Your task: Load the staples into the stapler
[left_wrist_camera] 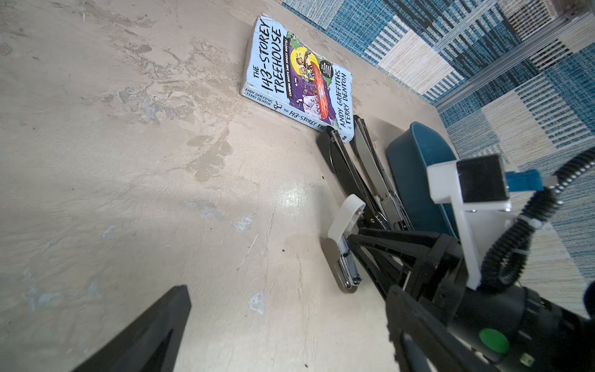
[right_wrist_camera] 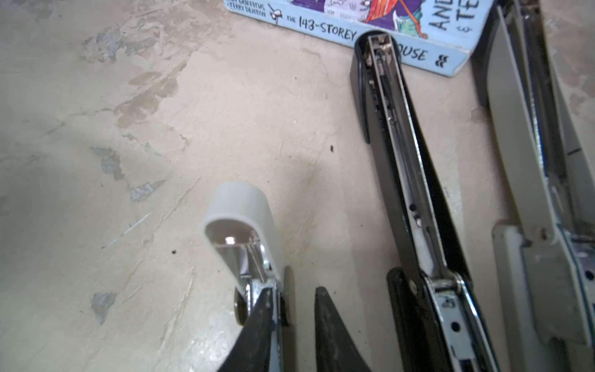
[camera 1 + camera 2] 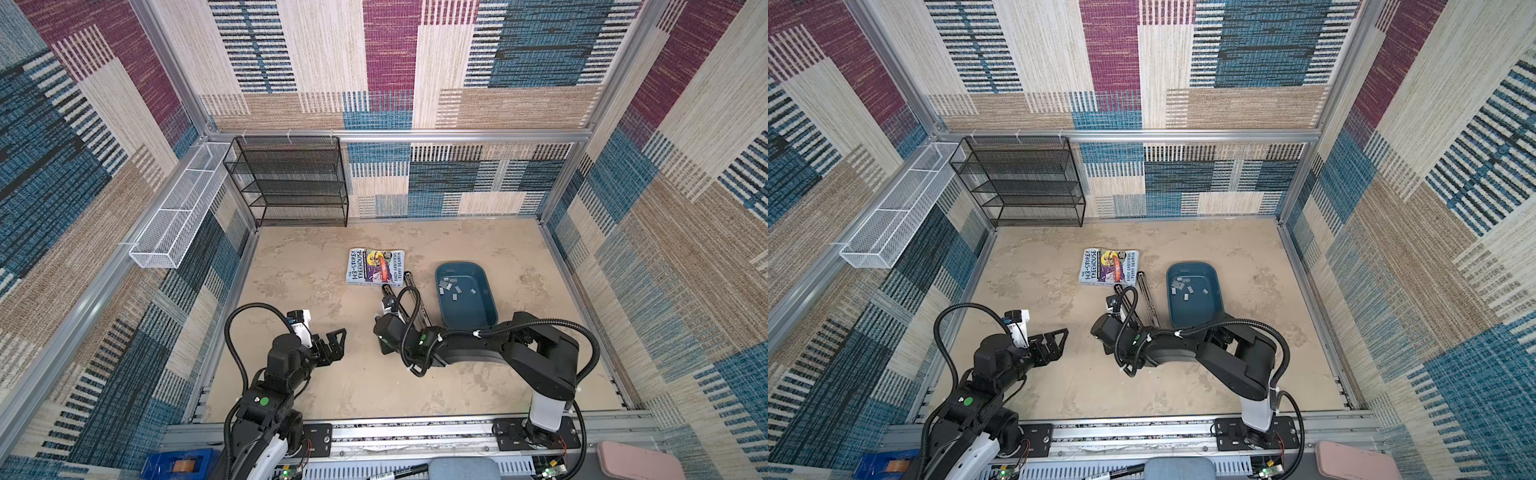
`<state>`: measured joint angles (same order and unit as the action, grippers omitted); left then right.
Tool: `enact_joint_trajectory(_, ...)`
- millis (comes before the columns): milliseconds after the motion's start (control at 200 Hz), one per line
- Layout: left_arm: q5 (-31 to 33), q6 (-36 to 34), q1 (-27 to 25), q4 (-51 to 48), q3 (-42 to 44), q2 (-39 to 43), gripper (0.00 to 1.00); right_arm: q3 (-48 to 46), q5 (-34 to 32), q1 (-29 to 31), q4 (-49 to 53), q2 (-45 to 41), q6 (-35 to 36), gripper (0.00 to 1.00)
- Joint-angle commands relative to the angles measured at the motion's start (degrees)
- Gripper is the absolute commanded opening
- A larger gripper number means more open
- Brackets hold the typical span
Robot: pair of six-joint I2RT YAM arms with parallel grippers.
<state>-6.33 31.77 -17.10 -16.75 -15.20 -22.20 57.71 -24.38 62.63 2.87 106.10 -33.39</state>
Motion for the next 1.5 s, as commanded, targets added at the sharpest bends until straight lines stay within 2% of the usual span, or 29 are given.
enact_joint_trajectory(0, -0.3, -0.1, 0.0, 2.0, 0.0, 0.0, 0.99, -1.5, 0.9, 0.2, 0.8, -0.8, -1.8, 0.25)
enact_joint_trajectory(331, -0.3, 0.0, 0.0, 1.9, 0.0, 0.0, 0.99, -1.5, 0.6, 0.7, 1.0, -2.6, -1.6, 0.26)
enact_joint_trajectory(536, -0.2, -0.3, 0.0, 2.1, 0.0, 0.0, 0.99, 1.0, -5.6, 0.3, 7.1, -8.7, -0.2, 0.33)
enact_joint_trajectory(616, 0.4, -0.3, 0.0, 2.3, 0.0, -0.2, 0.99, 1.7, -5.9, -2.2, 10.2, -12.2, 0.5, 0.33)
enact_joint_trajectory(731, 4.5, 0.6, 0.0, 3.2, -1.5, -2.0, 0.99, 2.8, -4.2, -9.4, 14.7, -16.1, 2.1, 0.34)
enact_joint_trajectory(776, 5.0, 0.7, 0.0, 6.6, -1.5, -3.6, 0.99, 2.9, -2.6, -12.9, 15.5, -17.0, 3.0, 0.34)
enact_joint_trajectory(886, 4.5, -0.9, 0.0, 28.2, 2.9, -10.8, 0.99, 2.8, 0.3, -21.1, 15.9, -17.8, 5.0, 0.33)
enact_joint_trajectory(937, 4.7, -2.0, 0.0, 34.4, 2.3, -15.8, 0.99, 2.8, 1.3, -23.9, 16.1, -17.5, 5.6, 0.33)
enact_joint_trajectory(1132, 6.8, -12.9, 0.0, 33.8, -9.9, -35.0, 0.99, 2.0, 10.1, -35.7, 15.2, -15.0, 9.3, 0.32)
enact_joint_trajectory(1227, 5.8, -17.7, 0.0, 38.6, -10.5, -39.9, 0.99, 3.7, 8.0, -37.2, 15.7, -12.2, 13.4, 0.36)
enact_joint_trajectory(1287, 6.1, -20.1, 0.0, 42.0, -10.0, -42.4, 0.99, 4.2, 8.2, -38.2, 15.6, -9.7, 15.4, 0.35)
enact_joint_trajectory(1387, 11.1, -20.0, 0.1, 46.3, -9.5, -47.4, 0.99, 4.0, 10.8, -40.6, 13.3, -6.3, 16.9, 0.31)
enact_joint_trajectory(1492, 14.4, -19.3, 0.1, 43.0, -12.9, -52.2, 0.99, 5.4, 10.3, -41.9, 13.2, -3.6, 17.5, 0.28)
